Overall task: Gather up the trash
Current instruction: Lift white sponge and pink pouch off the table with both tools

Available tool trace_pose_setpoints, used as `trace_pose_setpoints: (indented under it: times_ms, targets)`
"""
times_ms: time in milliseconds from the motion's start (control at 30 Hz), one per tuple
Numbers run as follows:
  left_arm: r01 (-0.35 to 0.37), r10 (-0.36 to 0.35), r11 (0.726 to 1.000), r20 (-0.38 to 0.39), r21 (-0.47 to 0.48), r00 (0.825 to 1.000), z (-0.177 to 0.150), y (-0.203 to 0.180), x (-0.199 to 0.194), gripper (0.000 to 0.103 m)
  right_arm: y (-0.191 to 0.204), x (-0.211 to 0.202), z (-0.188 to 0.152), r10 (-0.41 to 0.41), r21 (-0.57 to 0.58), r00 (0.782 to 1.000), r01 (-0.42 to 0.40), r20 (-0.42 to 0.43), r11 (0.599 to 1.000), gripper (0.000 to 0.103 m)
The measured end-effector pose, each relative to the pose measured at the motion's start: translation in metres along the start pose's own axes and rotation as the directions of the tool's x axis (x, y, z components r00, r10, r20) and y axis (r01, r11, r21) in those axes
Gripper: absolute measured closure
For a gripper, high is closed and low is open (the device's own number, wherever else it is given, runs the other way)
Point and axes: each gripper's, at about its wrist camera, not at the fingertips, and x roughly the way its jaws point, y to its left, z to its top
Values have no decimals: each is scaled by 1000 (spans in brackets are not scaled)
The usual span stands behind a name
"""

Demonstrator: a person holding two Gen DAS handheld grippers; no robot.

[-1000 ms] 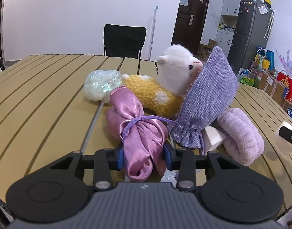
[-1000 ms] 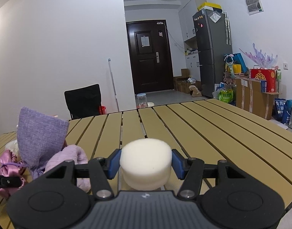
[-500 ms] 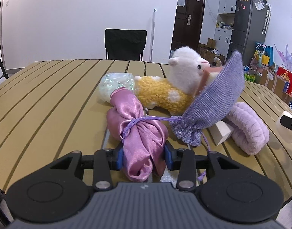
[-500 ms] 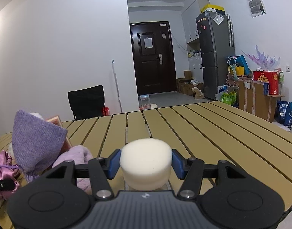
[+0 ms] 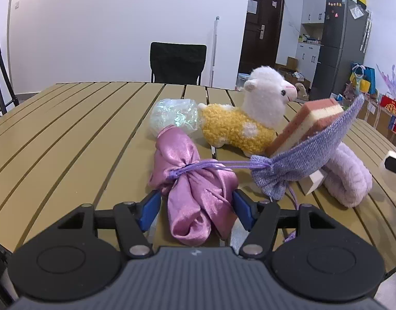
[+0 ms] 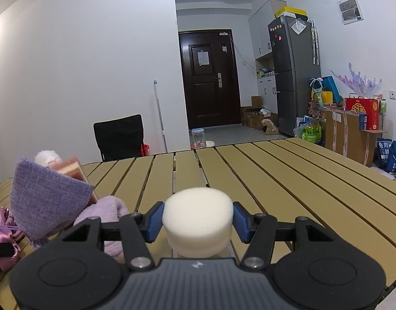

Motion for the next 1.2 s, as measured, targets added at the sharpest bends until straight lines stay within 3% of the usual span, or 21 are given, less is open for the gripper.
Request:
trace_pose_setpoints:
  times_ms: [67, 467, 900, 1200]
  targets:
    - [19, -19, 1000, -3, 9, 1000, 0, 0, 1, 57, 0, 0, 0, 1, -1, 1000, -1, 1, 1000, 48]
    - [-7, 5, 999, 29, 42, 1000, -2, 4, -13, 70, 3, 1, -1, 4, -16, 1000, -4, -2, 1000, 47]
    - [-62, 57, 997, 100, 47, 993, -7, 26, -51, 72, 11, -10, -7, 23, -46, 1000, -23, 15, 999, 48]
    - [-62, 52, 997, 183, 51, 982, -18, 29, -99, 72, 27, -44, -15, 69, -74, 996, -66, 49, 995, 48]
